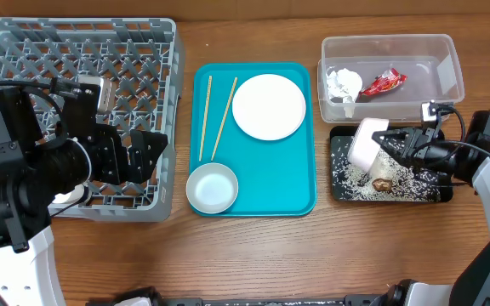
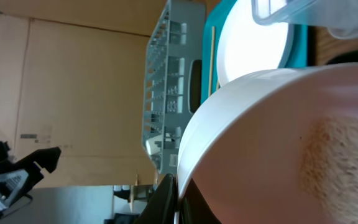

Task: Sort waste into correct bins and load items into the dishwasher
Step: 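Tilt the plate to dump rice and scraps onto the black tray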

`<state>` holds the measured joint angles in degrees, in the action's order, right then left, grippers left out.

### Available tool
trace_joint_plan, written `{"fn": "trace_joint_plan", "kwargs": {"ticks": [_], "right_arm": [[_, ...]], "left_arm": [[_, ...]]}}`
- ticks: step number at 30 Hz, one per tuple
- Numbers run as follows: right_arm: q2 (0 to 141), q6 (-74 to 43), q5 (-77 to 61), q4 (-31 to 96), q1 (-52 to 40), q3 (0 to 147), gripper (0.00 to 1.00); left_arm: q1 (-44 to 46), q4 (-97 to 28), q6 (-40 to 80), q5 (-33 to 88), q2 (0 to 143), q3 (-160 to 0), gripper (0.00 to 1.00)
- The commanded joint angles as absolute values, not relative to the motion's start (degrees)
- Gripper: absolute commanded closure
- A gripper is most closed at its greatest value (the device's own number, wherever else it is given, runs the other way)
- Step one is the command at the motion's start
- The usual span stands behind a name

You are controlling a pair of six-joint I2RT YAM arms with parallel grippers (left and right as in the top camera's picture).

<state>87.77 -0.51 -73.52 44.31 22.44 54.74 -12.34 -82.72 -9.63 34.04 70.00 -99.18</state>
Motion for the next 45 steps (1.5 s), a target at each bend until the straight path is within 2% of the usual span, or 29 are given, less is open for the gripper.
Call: {"fn": "trace_joint_plan", "kwargs": {"ticks": [1,3,4,6,7,9,16,18,19,21,23,25,28,30,31,32,34,36,37,38,41,43,45], "right_arm": [[87.83,-4.49,-73.30,44.36,22.81,54.74,0.96],[87.74,2.04,-83.11,45.50,22.70,54.74,0.96],[87.74,2.81,-82.94,45.23,22.57,54.74,0.96],[87.79,0.16,-75.42,44.07,22.61,54.74,0.96],[87.79,-2.63,-75.02,44.29,22.68,54.74,0.96],[87.74,1.08,-81.17,44.66,22.50,54.74,0.96],[87.77,1.56,-76.77,45.23,21.65,54.74,0.96],[87.79,-6.15,-69.19,45.06,21.65,54.74,0.96],[87.77,-5.34,-72.71,45.36,21.65,54.74,0.96],[87.53,3.49,-83.74,45.82,21.10,54.74,0.96],[87.57,3.31,-80.20,44.16,20.84,54.78,0.96],[88.01,-6.35,-72.75,42.70,20.97,54.78,0.96],[87.74,2.02,-85.30,43.05,20.47,54.81,0.96],[87.79,-1.63,-77.78,41.65,20.43,54.81,0.96],[87.99,-7.27,-72.05,41.71,20.64,54.81,0.96],[87.99,-8.80,-73.52,42.57,20.64,54.81,0.96],[87.68,-0.89,-81.84,43.70,20.47,54.81,0.96],[87.59,-1.19,-76.12,43.31,20.47,54.81,0.96],[87.79,-7.97,-69.76,42.89,20.75,54.81,0.96],[87.79,-9.89,-71.09,42.87,20.80,54.81,0.96],[87.07,4.29,-89.97,43.18,19.86,54.81,0.96],[86.87,3.05,-86.32,41.78,19.70,55.18,0.96],[86.85,-4.01,-80.14,41.78,19.55,56.36,0.96]], "left_arm": [[-11.97,-82.52,-10.26,33.93,70.19,-100.33,0.00],[-11.97,-82.52,-10.24,33.98,70.19,-100.33,0.00],[-11.97,-82.52,-10.24,33.98,70.19,-100.33,0.00],[-11.97,-82.52,-10.24,34.11,70.19,-100.33,0.00],[-11.97,-82.52,-10.24,34.11,70.19,-100.33,0.00],[-11.97,-82.52,-10.24,34.09,70.19,-100.33,0.00],[-11.97,-82.54,-10.22,34.11,70.24,-100.33,0.00],[-11.97,-82.54,-10.22,34.11,70.24,-100.33,0.00],[-11.97,-82.54,-10.24,34.11,70.24,-100.33,0.00],[-11.97,-82.54,-10.22,34.11,70.24,-100.33,0.00],[-11.97,-82.59,-10.22,34.11,70.24,-100.33,0.00],[-11.97,-82.56,-10.22,34.11,70.28,-100.33,0.00],[-11.97,-82.70,-10.22,34.11,70.39,-100.33,0.00],[-11.97,-82.78,-10.24,34.11,70.39,-100.33,0.00],[-11.97,-82.81,-10.24,34.09,70.39,-100.33,0.00],[-11.97,-82.81,-10.24,34.11,70.39,-100.33,0.00],[-11.97,-83.00,-10.24,34.09,70.39,-100.33,0.00],[-11.97,-83.61,-10.24,34.09,70.39,-100.33,0.00],[-11.97,-83.74,-10.24,34.09,70.39,-100.33,0.00],[-11.97,-83.74,-10.24,34.09,70.39,-100.33,0.00],[-11.97,-83.74,-10.24,34.06,70.39,-100.33,0.00],[-11.97,-83.74,-10.26,34.04,70.39,-100.33,0.00],[-11.97,-83.74,-10.24,34.09,70.39,-100.33,0.00]]}}
